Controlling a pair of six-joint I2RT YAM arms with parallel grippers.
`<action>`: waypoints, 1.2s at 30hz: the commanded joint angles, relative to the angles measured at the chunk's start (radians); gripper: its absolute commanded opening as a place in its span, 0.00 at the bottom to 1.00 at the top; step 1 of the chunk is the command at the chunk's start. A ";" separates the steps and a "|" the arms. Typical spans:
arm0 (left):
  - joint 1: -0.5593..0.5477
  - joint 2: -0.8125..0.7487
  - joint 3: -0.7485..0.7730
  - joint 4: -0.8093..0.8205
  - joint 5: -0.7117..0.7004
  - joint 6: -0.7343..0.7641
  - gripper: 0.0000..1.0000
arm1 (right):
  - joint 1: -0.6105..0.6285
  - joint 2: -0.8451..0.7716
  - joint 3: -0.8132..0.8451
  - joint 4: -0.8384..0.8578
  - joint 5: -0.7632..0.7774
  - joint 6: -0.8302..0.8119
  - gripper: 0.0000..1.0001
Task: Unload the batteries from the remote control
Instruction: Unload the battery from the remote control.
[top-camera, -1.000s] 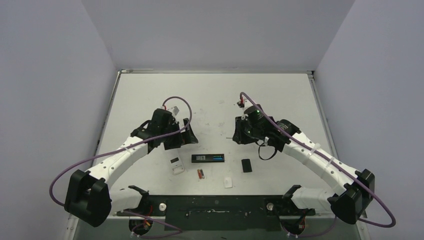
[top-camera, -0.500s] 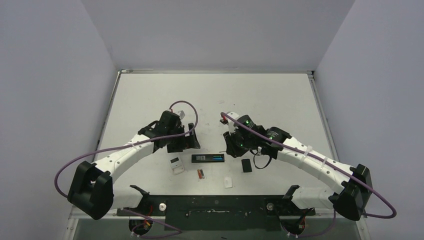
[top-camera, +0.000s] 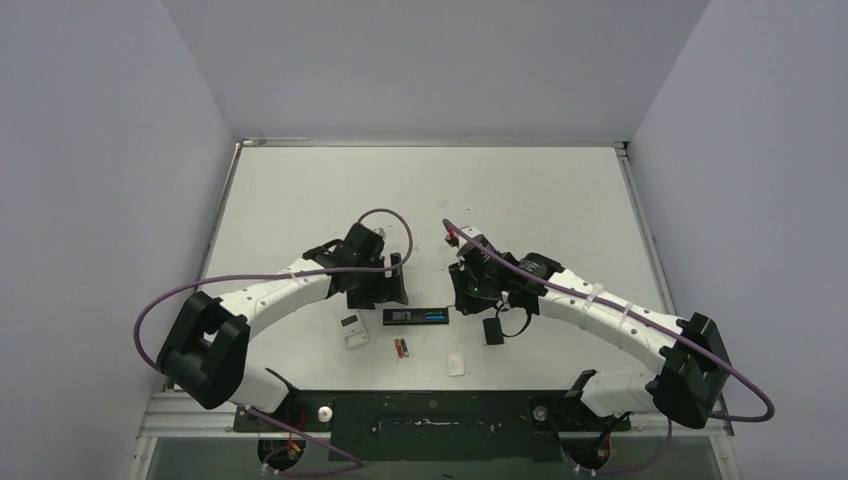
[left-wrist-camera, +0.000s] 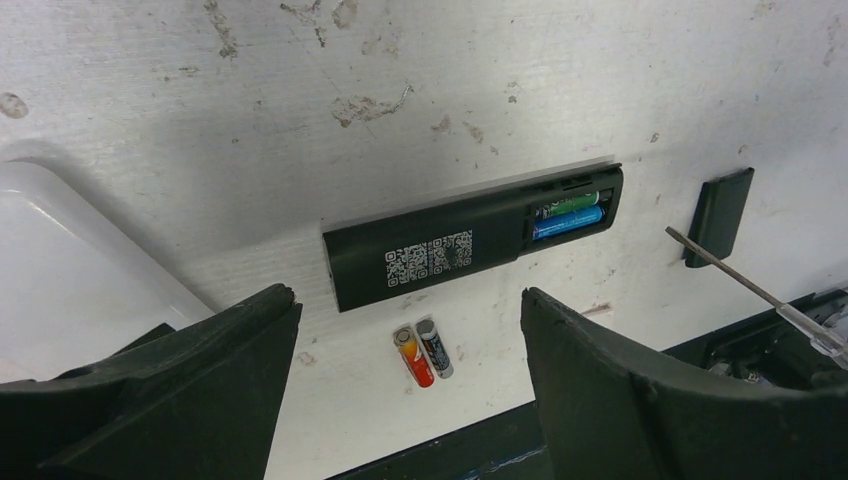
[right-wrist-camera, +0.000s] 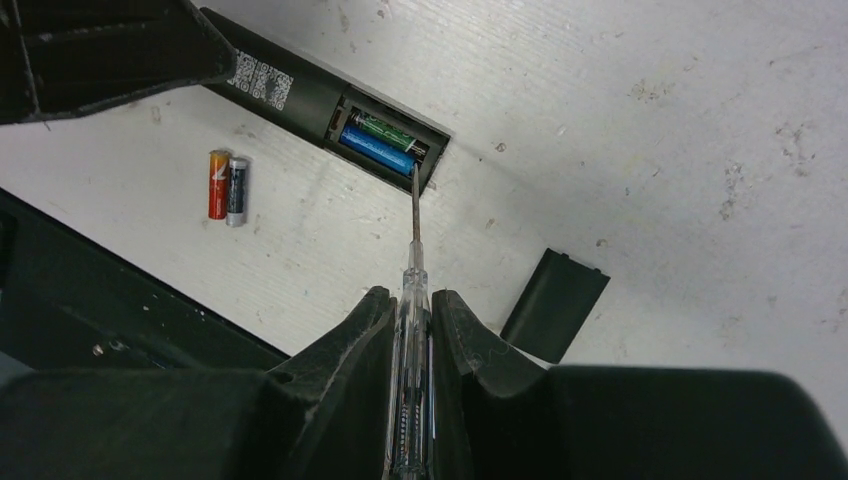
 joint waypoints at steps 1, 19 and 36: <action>-0.032 0.034 0.045 -0.007 -0.054 -0.040 0.77 | 0.007 -0.046 -0.027 0.092 0.055 0.137 0.05; -0.058 0.112 0.000 0.043 -0.058 -0.091 0.65 | 0.005 -0.046 -0.040 0.099 0.098 0.197 0.05; -0.074 0.159 0.003 0.071 -0.066 -0.104 0.49 | 0.007 0.010 -0.057 0.117 0.065 0.221 0.05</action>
